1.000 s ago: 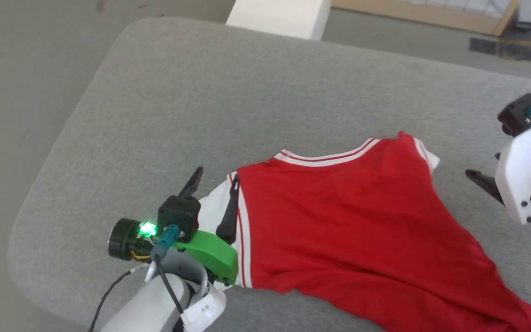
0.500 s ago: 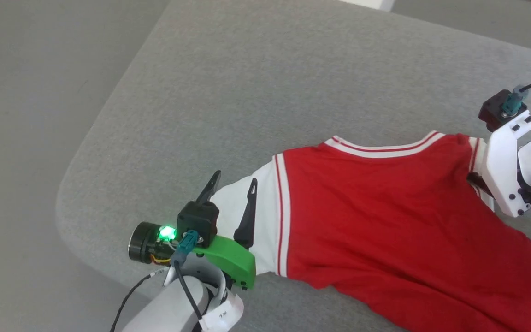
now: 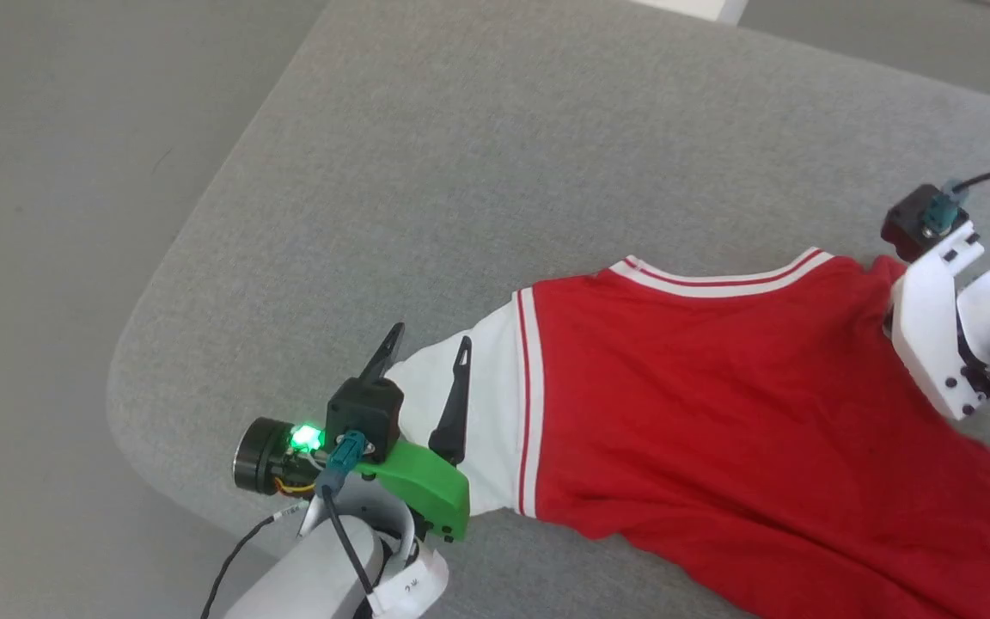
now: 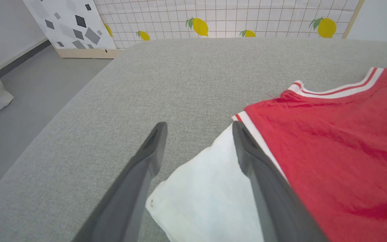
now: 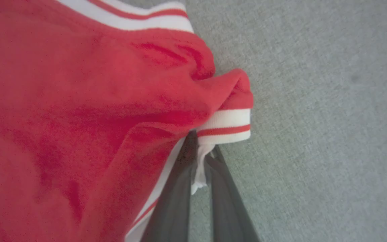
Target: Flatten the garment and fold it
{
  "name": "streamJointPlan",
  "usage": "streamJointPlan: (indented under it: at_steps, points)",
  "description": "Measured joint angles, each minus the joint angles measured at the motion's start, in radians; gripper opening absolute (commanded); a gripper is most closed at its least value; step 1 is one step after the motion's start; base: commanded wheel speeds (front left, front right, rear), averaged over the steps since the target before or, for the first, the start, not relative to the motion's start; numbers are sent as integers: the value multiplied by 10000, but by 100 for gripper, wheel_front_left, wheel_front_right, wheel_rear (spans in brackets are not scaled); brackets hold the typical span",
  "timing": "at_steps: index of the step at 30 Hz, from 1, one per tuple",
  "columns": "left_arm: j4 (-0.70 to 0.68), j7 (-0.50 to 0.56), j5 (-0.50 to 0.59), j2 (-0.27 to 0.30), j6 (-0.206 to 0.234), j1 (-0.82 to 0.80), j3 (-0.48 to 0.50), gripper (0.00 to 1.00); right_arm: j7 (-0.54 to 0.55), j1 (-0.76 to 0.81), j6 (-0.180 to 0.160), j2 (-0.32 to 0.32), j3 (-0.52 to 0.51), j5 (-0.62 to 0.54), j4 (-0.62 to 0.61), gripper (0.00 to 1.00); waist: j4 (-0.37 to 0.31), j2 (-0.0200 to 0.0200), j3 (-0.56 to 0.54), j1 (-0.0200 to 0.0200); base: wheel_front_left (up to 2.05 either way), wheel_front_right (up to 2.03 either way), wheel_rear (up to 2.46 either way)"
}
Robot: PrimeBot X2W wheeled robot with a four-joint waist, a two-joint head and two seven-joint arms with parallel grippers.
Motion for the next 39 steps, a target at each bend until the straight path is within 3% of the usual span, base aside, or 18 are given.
streamJointPlan:
  at_steps: [6,18,22,23,24,31,39]
  points:
    - [-6,130,-75,150,0,2,25,100,-625,197,0,-382,102,-102,451,0,-398,0,-481,0,0,0,0]
    - [-222,366,-364,435,59,131,38,100,-1026,969,0,-1944,-270,-918,1068,0,-1555,0,-1344,0,0,0,0]
    - [-337,426,-374,454,96,142,35,100,-1175,1389,0,-1904,-731,-980,1367,0,-1822,0,-1466,0,0,0,0]
    - [-347,431,-395,470,100,143,38,100,-1317,1506,0,-1787,-853,-993,1425,70,-1881,0,-1485,0,0,0,0]
    - [-355,435,-410,485,104,143,44,100,-1471,1593,0,-1649,-991,-1011,1471,100,-1932,0,-1498,0,0,0,0]
    - [-451,556,-510,738,180,287,157,100,-2819,1990,-2,-652,-2261,-928,1492,100,-2279,0,-1660,0,0,0,0]
    - [-752,646,-677,1034,299,417,443,100,-5141,3200,-2,257,-4259,-700,190,100,-2928,0,-1882,0,0,0,0]
